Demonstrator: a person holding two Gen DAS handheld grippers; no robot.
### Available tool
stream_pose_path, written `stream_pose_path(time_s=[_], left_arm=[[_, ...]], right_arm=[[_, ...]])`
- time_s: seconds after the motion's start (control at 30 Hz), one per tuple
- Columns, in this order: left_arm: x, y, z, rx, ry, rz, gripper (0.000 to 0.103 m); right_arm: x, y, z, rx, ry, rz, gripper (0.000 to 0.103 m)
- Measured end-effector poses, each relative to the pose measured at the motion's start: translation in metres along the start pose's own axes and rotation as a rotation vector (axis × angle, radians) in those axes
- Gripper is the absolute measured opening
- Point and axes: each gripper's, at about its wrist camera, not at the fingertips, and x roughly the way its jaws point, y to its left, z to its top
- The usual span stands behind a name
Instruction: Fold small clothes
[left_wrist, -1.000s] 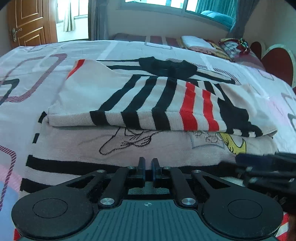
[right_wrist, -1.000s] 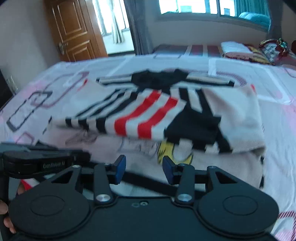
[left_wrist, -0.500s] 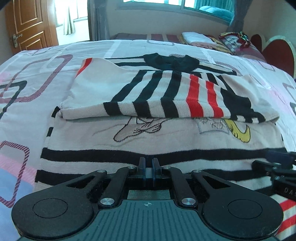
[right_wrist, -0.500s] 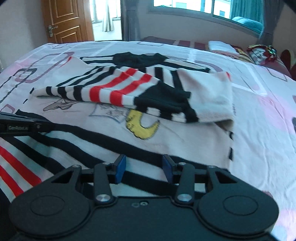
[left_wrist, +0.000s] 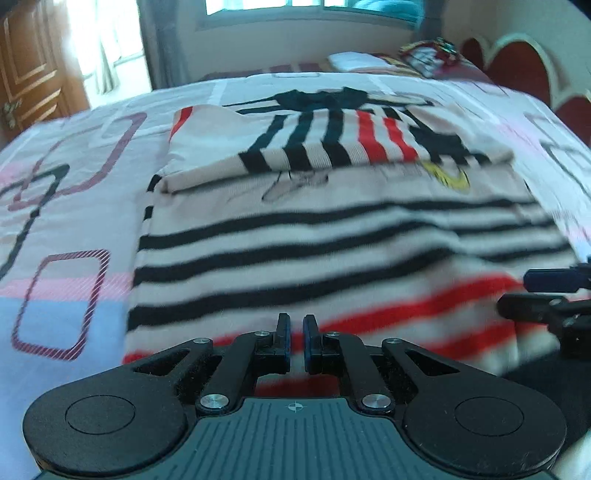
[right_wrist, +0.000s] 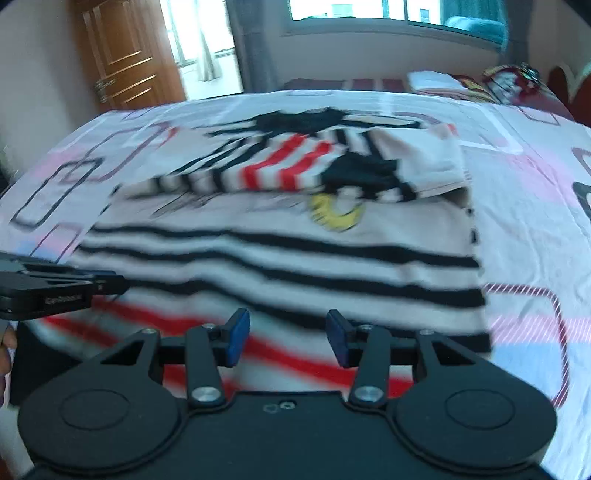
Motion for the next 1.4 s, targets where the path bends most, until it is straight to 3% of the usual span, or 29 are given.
stream_pose_path(time_s=[0.07, 0.17, 0.3, 0.43, 0.53, 0.77, 0.97, 1.13, 1.2, 1.33, 1.4], left_arm=[[-0.010, 0.006, -0.013, 0.021, -0.005, -0.007, 0.007], [-0.026, 0.023, -0.027, 0.013, 0.014, -0.015, 0.007], [-0.046, 0.038, -0.043, -0.004, 0.050, -0.003, 0.007], [-0.067, 0.049, -0.054, -0.041, 0.035, 0.005, 0.007], [-0.074, 0.056, -0.061, -0.063, 0.066, 0.027, 0.007], [-0.065, 0.067, -0.078, -0.174, 0.146, -0.031, 0.007], [-0.069, 0.094, -0.081, -0.408, 0.177, -0.191, 0.007], [-0.063, 0.098, -0.082, -0.496, 0.229, -0.229, 0.007], [-0.068, 0.098, -0.081, -0.493, 0.207, -0.224, 0.007], [-0.066, 0.094, -0.071, -0.434, 0.198, -0.111, 0.007], [-0.066, 0.090, -0.066, -0.383, 0.180, -0.091, 0.007]], right_arm=[[0.000, 0.016, -0.014, -0.049, 0.032, 0.001, 0.045], [-0.006, 0.028, -0.037, -0.128, 0.044, -0.070, 0.047], [-0.025, 0.015, -0.050, -0.094, 0.059, -0.121, 0.047], [-0.048, 0.007, -0.061, -0.080, 0.059, -0.182, 0.050], [-0.064, -0.002, -0.068, -0.033, 0.055, -0.193, 0.057], [-0.074, -0.026, -0.091, 0.109, 0.100, -0.204, 0.061], [-0.077, -0.034, -0.097, 0.229, 0.100, -0.141, 0.065], [-0.077, -0.034, -0.096, 0.247, 0.097, -0.135, 0.065], [-0.077, -0.032, -0.095, 0.242, 0.096, -0.134, 0.065], [-0.078, -0.031, -0.093, 0.242, 0.091, -0.133, 0.065], [-0.077, -0.031, -0.093, 0.245, 0.091, -0.136, 0.065]])
